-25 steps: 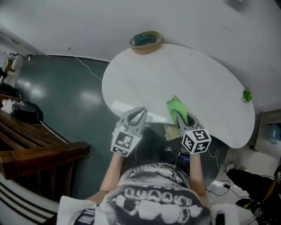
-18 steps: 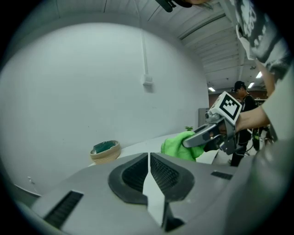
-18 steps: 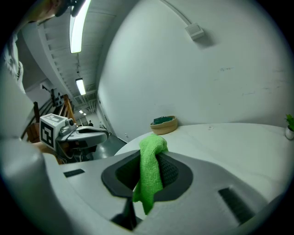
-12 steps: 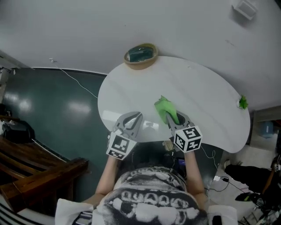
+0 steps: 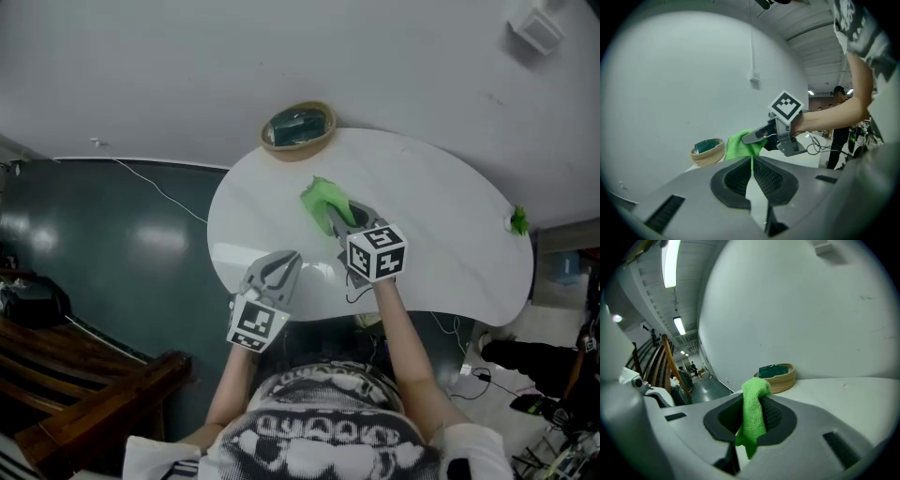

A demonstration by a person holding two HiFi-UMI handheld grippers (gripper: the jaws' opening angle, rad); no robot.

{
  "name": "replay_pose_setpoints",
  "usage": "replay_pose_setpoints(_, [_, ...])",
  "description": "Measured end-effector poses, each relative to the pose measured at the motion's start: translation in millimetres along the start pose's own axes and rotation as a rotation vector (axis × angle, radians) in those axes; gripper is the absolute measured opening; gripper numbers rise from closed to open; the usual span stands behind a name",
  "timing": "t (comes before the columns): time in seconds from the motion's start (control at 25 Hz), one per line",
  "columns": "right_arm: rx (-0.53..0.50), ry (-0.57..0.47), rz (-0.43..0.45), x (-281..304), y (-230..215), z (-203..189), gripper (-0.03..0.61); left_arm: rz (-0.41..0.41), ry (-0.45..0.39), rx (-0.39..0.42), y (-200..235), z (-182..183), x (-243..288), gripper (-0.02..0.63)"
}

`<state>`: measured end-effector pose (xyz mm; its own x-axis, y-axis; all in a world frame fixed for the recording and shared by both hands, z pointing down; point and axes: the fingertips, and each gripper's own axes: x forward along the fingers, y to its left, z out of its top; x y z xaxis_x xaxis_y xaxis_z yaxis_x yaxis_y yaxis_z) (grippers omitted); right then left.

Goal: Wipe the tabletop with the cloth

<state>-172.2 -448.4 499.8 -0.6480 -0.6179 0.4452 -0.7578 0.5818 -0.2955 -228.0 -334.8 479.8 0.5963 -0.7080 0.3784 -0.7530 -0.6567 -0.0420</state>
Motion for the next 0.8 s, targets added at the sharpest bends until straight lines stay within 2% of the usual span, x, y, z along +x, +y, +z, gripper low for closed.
replay_pose_setpoints(0.16, [-0.028, 0.063, -0.027, 39, -17, -7, 0.046, 0.009, -0.004, 0.003, 15, 0, -2, 0.014])
replay_pose_setpoints(0.4, [-0.02, 0.191, -0.069, 65, -56, -48, 0.046, 0.023, 0.005, 0.003, 28, -1, -3, 0.014])
replay_pose_setpoints(0.6, [0.05, 0.213, -0.146, 46, -110, -65, 0.046, 0.007, 0.039, 0.0, 22, -5, 9, 0.014])
replay_pose_setpoints(0.8, [0.105, 0.194, -0.244, -1, -180, -75, 0.046, -0.021, 0.041, 0.046, -4, 13, 33, 0.014])
